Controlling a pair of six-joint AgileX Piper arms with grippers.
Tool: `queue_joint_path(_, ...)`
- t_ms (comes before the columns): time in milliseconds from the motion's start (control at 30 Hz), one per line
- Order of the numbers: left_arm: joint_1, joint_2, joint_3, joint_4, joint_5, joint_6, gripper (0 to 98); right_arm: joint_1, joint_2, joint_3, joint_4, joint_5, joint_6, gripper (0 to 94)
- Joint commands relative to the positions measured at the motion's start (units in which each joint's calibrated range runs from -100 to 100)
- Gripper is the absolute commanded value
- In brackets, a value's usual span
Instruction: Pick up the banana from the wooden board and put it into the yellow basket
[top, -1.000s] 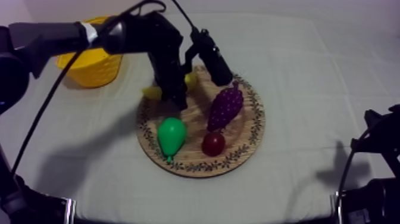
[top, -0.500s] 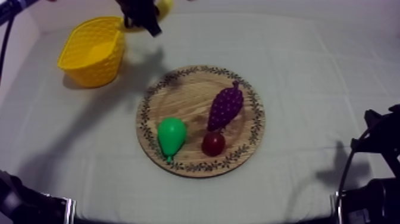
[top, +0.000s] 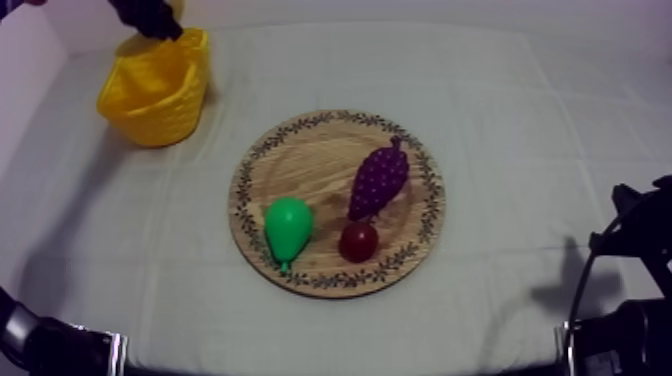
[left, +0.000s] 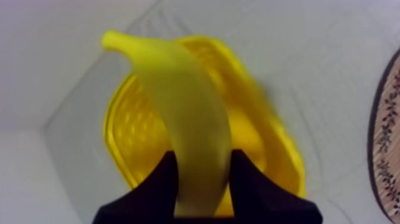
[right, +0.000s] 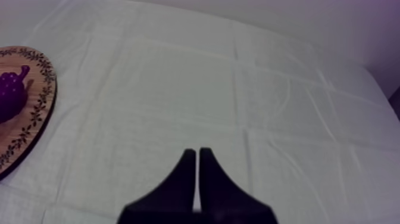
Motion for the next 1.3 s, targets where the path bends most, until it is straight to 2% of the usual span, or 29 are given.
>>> queue_joint_path(0, -1.0, 0.5, 2.4, 0.25, -1.7, 0.5, 24.6, 0.0, 0.0, 0.0, 0.0, 0.0, 0.0, 0.3)
queue_joint_path(267, -2.4, 3.5, 9.3, 1.68, -8.1, 2.6, 24.7, 0.0, 0.0, 0.0, 0.0, 0.0, 0.0, 0.3)
queue_joint_path(567, -3.6, 7.6, 10.9, 3.62, -13.2, 2.7, 26.6, 0.0, 0.0, 0.0, 0.0, 0.0, 0.0, 0.3)
queue_joint_path(733, -4.6, 9.4, 8.7, 5.82, -14.5, 1.4, 32.3, 0.0, 0.0, 0.0, 0.0, 0.0, 0.0, 0.3)
queue_joint_path(1000, -5.9, 10.8, 8.4, 8.62, -17.1, -2.1, 47.3, 0.0, 0.0, 0.0, 0.0, 0.0, 0.0, 0.3)
queue_joint_path(1133, -6.0, 10.7, 9.1, 9.02, -18.6, -2.9, 47.3, 0.0, 0.0, 0.0, 0.0, 0.0, 0.0, 0.3)
queue_joint_path(1267, -5.7, 9.6, 10.4, 9.18, -20.2, -3.3, 41.0, 0.0, 0.0, 0.0, 0.0, 0.0, 0.0, 0.3)
